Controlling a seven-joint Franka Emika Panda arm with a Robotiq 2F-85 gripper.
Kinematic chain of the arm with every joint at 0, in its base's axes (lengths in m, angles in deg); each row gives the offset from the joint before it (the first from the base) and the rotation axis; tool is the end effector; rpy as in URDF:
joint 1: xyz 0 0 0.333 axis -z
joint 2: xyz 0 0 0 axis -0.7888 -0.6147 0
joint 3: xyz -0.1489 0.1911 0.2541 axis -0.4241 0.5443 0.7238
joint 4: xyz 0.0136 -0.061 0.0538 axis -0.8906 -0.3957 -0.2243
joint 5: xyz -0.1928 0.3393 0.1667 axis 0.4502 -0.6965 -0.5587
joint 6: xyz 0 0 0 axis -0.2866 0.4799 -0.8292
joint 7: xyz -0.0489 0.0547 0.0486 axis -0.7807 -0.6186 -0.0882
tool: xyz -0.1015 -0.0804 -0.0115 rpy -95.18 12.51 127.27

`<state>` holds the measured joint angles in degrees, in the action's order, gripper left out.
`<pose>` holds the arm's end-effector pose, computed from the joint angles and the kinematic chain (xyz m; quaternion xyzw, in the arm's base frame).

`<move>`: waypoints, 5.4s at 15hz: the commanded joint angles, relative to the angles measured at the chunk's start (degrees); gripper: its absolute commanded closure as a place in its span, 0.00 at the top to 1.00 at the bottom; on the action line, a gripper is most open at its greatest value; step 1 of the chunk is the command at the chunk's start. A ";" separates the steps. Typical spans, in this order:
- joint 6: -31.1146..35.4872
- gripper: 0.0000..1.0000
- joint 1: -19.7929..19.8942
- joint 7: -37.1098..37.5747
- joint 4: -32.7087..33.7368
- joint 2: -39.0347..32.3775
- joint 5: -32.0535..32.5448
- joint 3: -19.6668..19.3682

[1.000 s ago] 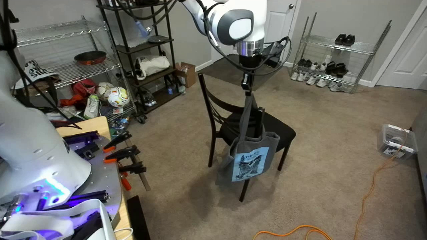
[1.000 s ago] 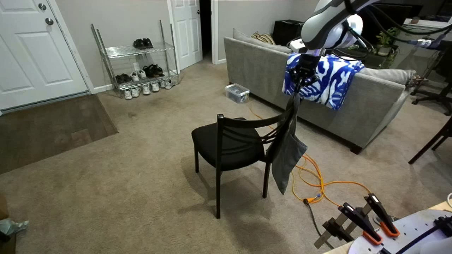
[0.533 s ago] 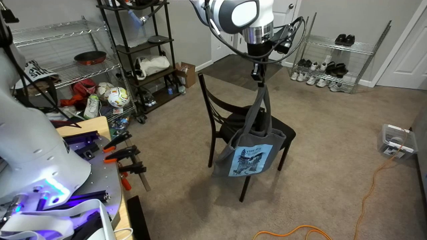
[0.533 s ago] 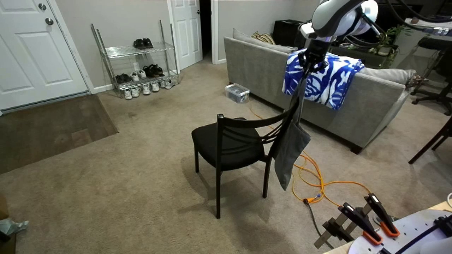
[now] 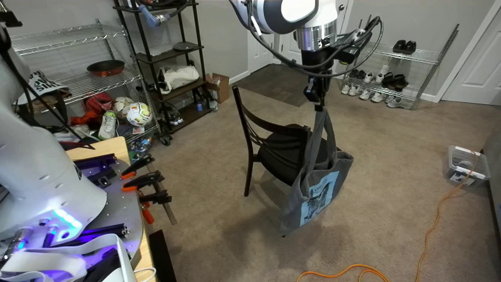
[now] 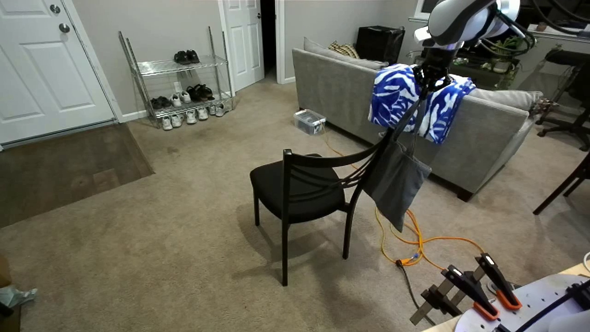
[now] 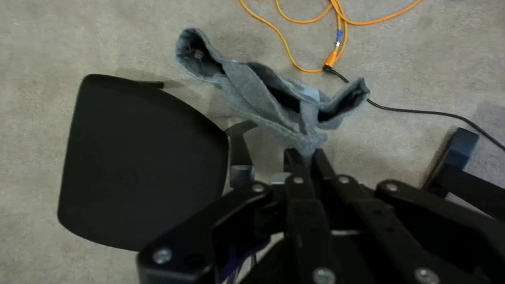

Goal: Move the bag to the left side of the chair

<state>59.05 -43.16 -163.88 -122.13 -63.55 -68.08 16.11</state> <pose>0.6723 -0.1395 0.3293 0.5590 0.8202 -0.0017 0.1217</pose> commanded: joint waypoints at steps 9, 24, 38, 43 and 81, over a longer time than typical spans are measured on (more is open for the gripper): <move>-10.61 0.02 -4.77 -0.24 -16.86 9.29 0.45 4.79; -9.16 0.02 -12.19 -0.39 -23.86 10.55 3.90 9.85; 4.75 0.02 -15.70 0.15 -24.65 7.94 1.04 15.27; 7.06 0.02 -17.12 2.11 -20.46 4.62 1.36 16.51; 6.66 0.02 -19.83 11.61 0.23 -2.75 2.95 16.72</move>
<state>64.51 -64.60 -153.55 -116.84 -70.09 -65.82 33.06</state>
